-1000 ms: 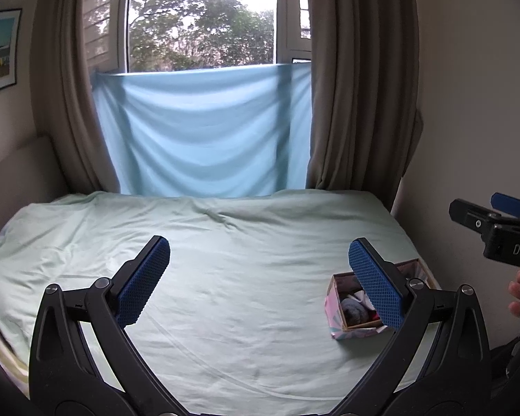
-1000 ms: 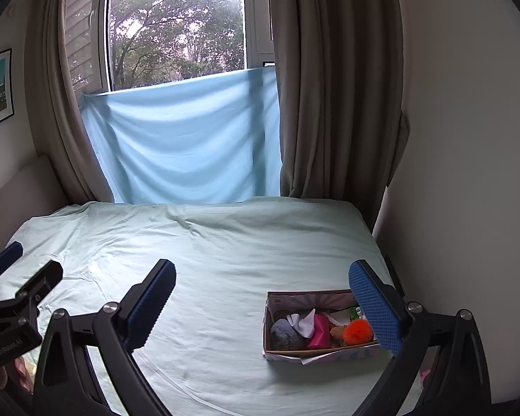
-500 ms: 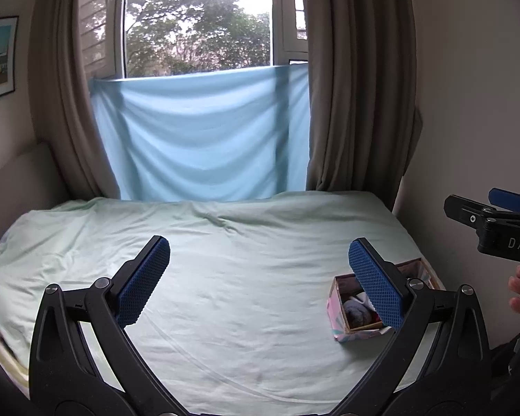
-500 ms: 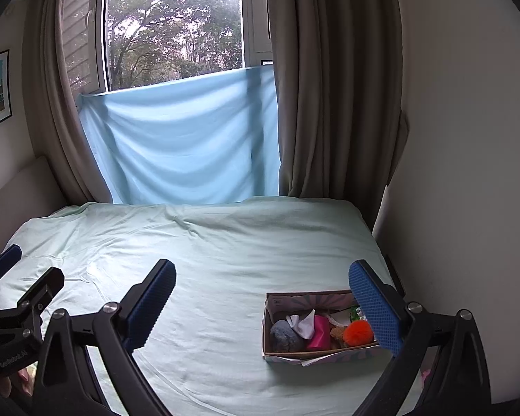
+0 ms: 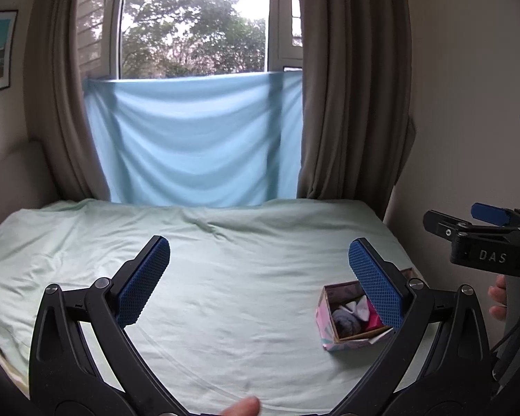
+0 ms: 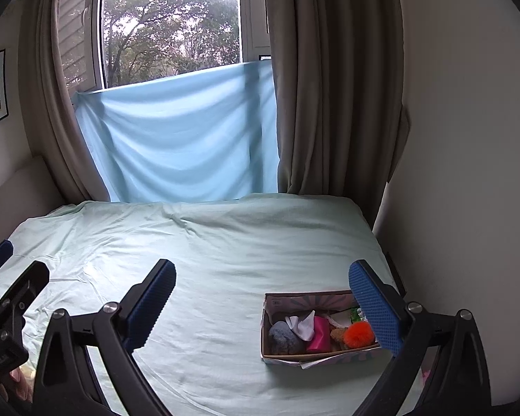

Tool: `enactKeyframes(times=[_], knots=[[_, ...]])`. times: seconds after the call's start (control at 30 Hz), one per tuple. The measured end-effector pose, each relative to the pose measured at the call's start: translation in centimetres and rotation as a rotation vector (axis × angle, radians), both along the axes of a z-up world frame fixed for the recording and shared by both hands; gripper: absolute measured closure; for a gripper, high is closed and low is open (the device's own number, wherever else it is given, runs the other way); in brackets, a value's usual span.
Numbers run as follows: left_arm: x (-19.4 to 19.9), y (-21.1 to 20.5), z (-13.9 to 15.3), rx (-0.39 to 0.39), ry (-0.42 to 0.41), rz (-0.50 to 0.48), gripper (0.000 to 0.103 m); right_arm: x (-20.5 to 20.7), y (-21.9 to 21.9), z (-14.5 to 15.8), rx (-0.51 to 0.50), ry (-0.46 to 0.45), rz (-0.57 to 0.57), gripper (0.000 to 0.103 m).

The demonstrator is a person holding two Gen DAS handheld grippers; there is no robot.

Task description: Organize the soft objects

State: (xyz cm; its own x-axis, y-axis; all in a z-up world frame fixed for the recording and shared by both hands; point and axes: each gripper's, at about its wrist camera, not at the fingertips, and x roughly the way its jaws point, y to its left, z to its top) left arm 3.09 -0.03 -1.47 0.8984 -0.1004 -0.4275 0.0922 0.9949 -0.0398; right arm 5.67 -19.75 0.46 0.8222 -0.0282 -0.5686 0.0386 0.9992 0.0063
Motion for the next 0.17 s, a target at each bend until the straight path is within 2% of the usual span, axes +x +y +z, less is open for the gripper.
enactKeyframes(times=[0.17], knots=[[0.9, 0.0, -1.1, 0.018, 0.024, 0.013, 0.000, 1.4, -0.2, -1.3, 0.002, 0.037, -0.006, 0.004]])
